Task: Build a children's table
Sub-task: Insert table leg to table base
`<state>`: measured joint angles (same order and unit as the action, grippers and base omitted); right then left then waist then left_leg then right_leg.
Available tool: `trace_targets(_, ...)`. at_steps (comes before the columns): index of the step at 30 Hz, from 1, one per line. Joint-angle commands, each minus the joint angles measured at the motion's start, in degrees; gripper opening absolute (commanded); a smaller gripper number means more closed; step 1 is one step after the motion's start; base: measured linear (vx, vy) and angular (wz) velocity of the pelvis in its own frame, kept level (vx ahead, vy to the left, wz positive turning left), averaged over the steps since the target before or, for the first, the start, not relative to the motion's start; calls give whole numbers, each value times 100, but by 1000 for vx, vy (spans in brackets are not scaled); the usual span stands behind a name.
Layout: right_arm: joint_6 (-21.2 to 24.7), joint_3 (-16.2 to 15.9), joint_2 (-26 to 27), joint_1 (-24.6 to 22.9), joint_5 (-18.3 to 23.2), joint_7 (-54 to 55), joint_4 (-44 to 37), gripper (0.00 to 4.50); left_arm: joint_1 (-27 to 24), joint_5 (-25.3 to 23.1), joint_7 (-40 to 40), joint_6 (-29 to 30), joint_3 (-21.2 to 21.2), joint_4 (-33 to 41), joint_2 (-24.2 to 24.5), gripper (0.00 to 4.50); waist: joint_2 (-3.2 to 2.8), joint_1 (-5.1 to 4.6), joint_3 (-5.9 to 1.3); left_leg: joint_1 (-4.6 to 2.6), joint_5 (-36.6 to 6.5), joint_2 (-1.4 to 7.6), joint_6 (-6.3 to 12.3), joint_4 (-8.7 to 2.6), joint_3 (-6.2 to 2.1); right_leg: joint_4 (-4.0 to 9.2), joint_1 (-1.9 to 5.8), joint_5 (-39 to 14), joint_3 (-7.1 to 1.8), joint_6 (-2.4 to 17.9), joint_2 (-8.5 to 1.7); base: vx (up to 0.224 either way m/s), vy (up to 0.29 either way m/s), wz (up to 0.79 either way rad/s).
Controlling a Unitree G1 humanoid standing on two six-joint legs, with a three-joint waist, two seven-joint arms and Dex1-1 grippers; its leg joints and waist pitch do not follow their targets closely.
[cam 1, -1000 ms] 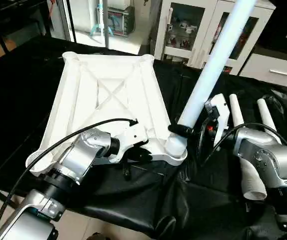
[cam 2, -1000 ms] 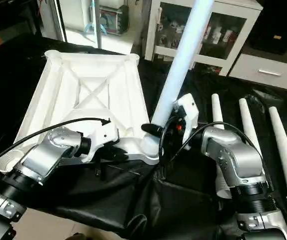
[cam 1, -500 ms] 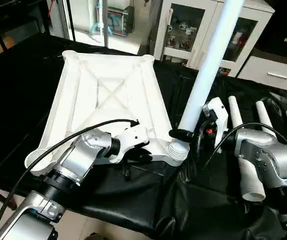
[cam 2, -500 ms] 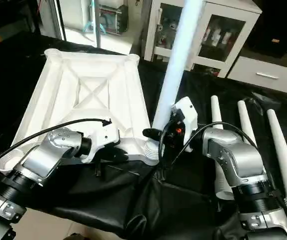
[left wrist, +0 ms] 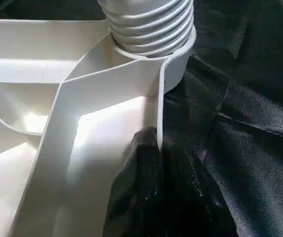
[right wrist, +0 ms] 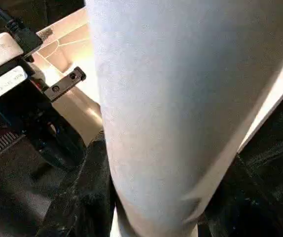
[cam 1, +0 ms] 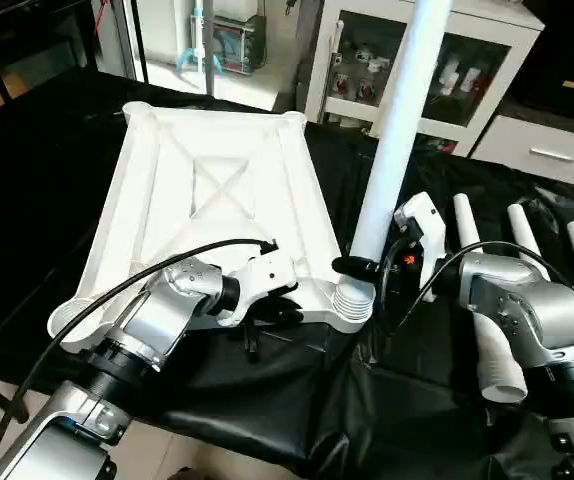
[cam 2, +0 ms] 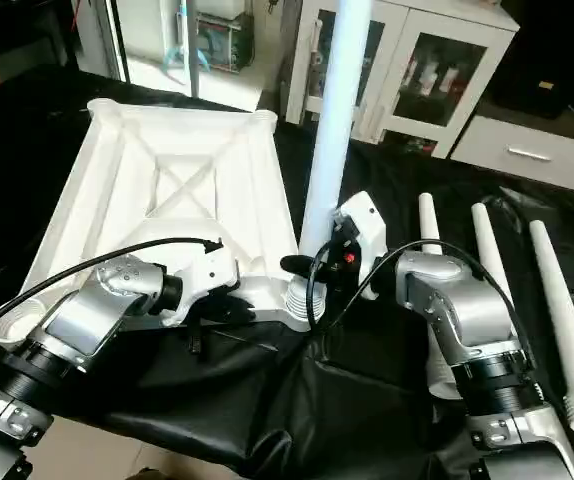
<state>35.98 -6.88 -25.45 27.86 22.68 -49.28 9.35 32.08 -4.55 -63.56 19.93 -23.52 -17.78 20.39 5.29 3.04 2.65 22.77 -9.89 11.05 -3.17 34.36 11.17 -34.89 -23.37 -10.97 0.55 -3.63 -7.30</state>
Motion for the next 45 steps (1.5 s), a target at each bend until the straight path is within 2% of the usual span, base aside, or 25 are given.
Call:
trace_targets(1, 49, -118, 66, -16, -63, 6, 179, 184, -254, 86, -18, 85, -246, -256, -195, 0, 51, -27, -228, -135, -1966, 168, -206, -544, -58, 476, 55, -1938, -37, 802, -15, 0, 0, 0)
trace_targets(8, 17, 100, 176, -228, -13, 109, 330, 184, -290, 78, 0, 92, -216, -241, -185, 0, 62, -42, -224, -134, -2113, 168, -248, -561, -71, 501, 32, -2022, -40, 740, -14, 0, 0, 0)
trace_targets(14, -39, 367, 287, -491, 129, 248, 379, 184, -311, 71, -12, 101, -201, -225, -190, 0, 47, -54, -202, -139, -2337, 171, -289, -590, -87, 538, 17, -2224, -37, 698, -18, 0, 0, 0)
trace_targets(16, -53, 468, 345, -568, 172, 301, 380, 184, -307, 70, -9, 104, -197, -229, -199, 0, 37, -52, -211, -162, -2345, 175, -300, -608, -92, 556, 22, -2248, -34, 681, -22, 0, 0, 0)
trace_targets(19, -119, 663, 488, -764, 254, 387, 348, 184, -292, 76, 0, 113, -189, -237, -223, 0, 32, -50, -187, -186, -2465, 174, -307, -621, -77, 595, -12, -2284, -43, 688, -18, 0, 0, 0)
trace_targets(21, -182, 697, 541, -879, 270, 450, 308, 184, -291, 79, 1, 118, -186, -233, -228, 0, 30, -54, -194, -176, -2511, 177, -319, -635, -99, 590, 13, -2327, -37, 665, -24, 0, 0, 0)
trace_targets(22, -179, 734, 597, -972, 328, 498, 246, 184, -294, 79, -1, 118, -185, -231, -228, 0, 18, -37, -200, -196, -2461, 182, -316, -635, -89, 590, 3, -2226, -42, 669, -21, 0, 0, 0)
trace_targets(23, -179, 738, 604, -983, 334, 503, 239, 184, -294, 79, -1, 118, -185, -230, -228, 0, 18, -36, -193, -185, -2427, 182, -311, -645, -87, 588, 10, -2144, -44, 675, -13, 0, 0, 0)
trace_targets(26, -196, 775, 683, -1164, 397, 554, 71, 184, -300, 77, -9, 119, -188, -224, -226, 0, 24, -37, -190, -178, -2487, 178, -320, -655, -93, 598, 19, -2237, -37, 642, -18, 0, 0, 0)
trace_targets(28, -201, 795, 710, -1214, 419, 572, 17, 184, -303, 77, -10, 121, -187, -221, -225, 0, 13, -30, -187, -200, -2511, 182, -323, -663, -89, 621, 5, -2302, -40, 613, -23, 0, 0, 0)
trace_targets(30, -281, 908, 859, -1483, 486, 616, -217, 184, -286, 76, -5, 132, -174, -236, -237, 0, 13, -23, -187, -199, -2456, 183, -311, -670, -82, 628, 2, -2261, -45, 596, -25, 0, 0, 0)
trace_targets(34, -342, 931, 910, -1618, 526, 650, -318, 184, -280, 77, -3, 139, -166, -242, -246, 0, 6, -15, -189, -183, -2284, 187, -284, -688, -74, 603, 29, -1970, -38, 625, -6, 0, 0, 0)
trace_targets(36, -388, 930, 924, -1681, 527, 654, -360, 184, -278, 74, -3, 139, -165, -245, -248, 0, -12, -11, -180, -193, -2358, 189, -285, -693, -73, 619, 17, -2058, -43, 617, -14, 0, 0, 0)
trace_targets(41, -663, 991, 1004, -1951, 522, 669, -573, 184, -280, 65, 3, 135, -156, -250, -252, 0, 1, -13, -169, -187, -2527, 188, -295, -701, -85, 661, 2, -2370, -53, 510, -31, 0, 0, 0)
trace_targets(45, -910, 980, 1027, -2141, 422, 647, -708, 184, -293, 57, 1, 139, -145, -241, -249, 0, 1, -13, -166, -181, -2538, 194, -292, -711, -92, 665, 1, -2381, -54, 484, -28, 0, 0, 0)
